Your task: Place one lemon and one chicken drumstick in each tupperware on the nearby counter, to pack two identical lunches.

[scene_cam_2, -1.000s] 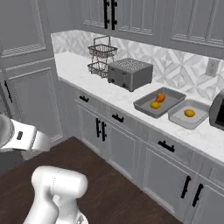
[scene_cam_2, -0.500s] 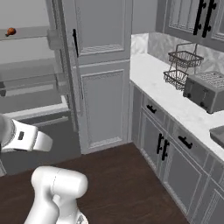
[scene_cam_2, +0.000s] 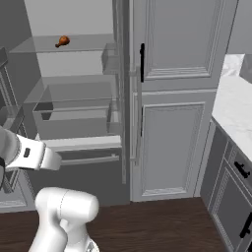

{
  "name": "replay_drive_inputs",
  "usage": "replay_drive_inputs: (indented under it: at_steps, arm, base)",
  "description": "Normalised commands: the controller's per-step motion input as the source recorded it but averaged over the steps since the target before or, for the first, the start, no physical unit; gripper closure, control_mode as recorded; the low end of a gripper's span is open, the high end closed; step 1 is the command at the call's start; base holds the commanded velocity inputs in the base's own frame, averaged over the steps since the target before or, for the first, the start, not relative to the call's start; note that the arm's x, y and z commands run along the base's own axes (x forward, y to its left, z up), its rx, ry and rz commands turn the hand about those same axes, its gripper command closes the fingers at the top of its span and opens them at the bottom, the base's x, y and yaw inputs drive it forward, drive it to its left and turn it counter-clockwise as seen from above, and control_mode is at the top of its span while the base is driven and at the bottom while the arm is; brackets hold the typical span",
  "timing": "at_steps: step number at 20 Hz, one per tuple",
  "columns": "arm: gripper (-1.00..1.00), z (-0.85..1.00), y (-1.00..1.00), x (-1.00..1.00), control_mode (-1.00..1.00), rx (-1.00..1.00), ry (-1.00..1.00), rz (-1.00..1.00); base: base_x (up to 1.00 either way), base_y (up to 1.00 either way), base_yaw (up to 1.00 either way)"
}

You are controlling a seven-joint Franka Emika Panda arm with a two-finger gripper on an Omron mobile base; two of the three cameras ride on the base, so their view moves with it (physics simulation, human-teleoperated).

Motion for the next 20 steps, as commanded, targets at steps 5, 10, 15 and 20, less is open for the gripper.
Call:
replay_drive_inputs:
  at_steps: [5, 10, 15, 20]
  arm:
    - [-1.0, 0.0, 0.0, 0.0, 1.0, 0.0, 0.0, 0.0]
    - [-1.0, 0.0, 0.0, 0.0, 1.0, 0.0, 0.0, 0.0]
    - [-1.0, 0.0, 0.0, 0.0, 1.0, 0.0, 0.0, 0.0]
    - [-1.0, 0.0, 0.0, 0.0, 1.0, 0.0, 0.0, 0.0]
  base:
    - [1.0, 0.86, 0.28]
    - [0.95, 0.35, 0.15]
    - [0.7, 0.0, 0.11]
    - [0.59, 0.0, 0.29]
